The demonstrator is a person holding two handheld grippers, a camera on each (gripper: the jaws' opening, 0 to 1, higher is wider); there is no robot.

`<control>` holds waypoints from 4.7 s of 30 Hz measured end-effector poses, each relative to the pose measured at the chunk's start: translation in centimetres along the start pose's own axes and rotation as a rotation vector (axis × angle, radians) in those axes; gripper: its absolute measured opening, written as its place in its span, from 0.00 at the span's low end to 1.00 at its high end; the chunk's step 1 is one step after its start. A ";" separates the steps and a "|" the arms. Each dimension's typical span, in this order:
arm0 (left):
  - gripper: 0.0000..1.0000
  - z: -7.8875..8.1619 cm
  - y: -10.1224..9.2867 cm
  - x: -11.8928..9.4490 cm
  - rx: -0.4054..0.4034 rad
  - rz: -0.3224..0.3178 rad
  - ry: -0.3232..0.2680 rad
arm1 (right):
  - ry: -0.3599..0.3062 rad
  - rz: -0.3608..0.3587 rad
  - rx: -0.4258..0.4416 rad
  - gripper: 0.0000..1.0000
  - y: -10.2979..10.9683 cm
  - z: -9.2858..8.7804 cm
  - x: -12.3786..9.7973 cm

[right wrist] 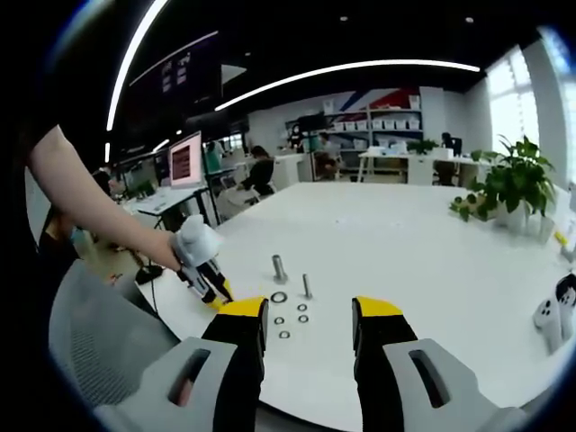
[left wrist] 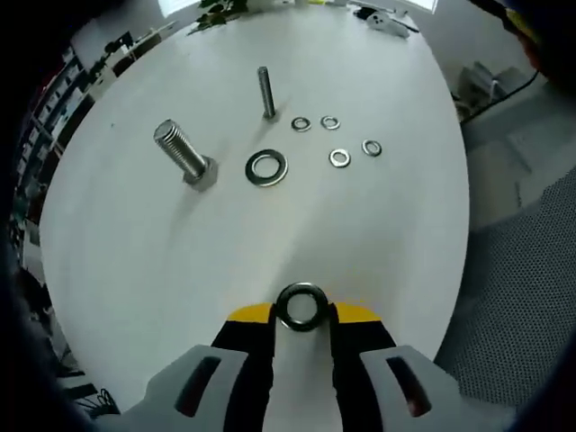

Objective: Place the washer onto the threaded stud by aligning its center hole with the stud, sliding it down to the base, and recovering from edge contact or off-axis alignment until the washer reaches the visible bottom stop.

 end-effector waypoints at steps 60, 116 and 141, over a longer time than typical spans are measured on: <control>0.19 0.7 0.3 -0.2 0.059 -0.006 0.046 | 0.109 -0.004 -0.040 0.40 0.1 -1.5 0.3; 0.19 4.4 4.7 -4.7 -0.010 0.090 -0.123 | 0.160 0.029 -0.062 0.40 0.7 -2.3 0.6; 0.19 10.0 7.6 -5.8 -0.057 0.088 -0.210 | 0.097 0.023 -0.038 0.41 0.5 -1.3 0.4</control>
Point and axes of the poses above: the point that each gripper's makers call its tool centre point, and the gripper's own axes: x roughly forward along the fingers, y roughly to its left, z roughly out of its top, the point moved 3 cm from there along -x, roughly backward along the fingers, and after that the axes turned 6 degrees about -y, right-handed, at the moved point
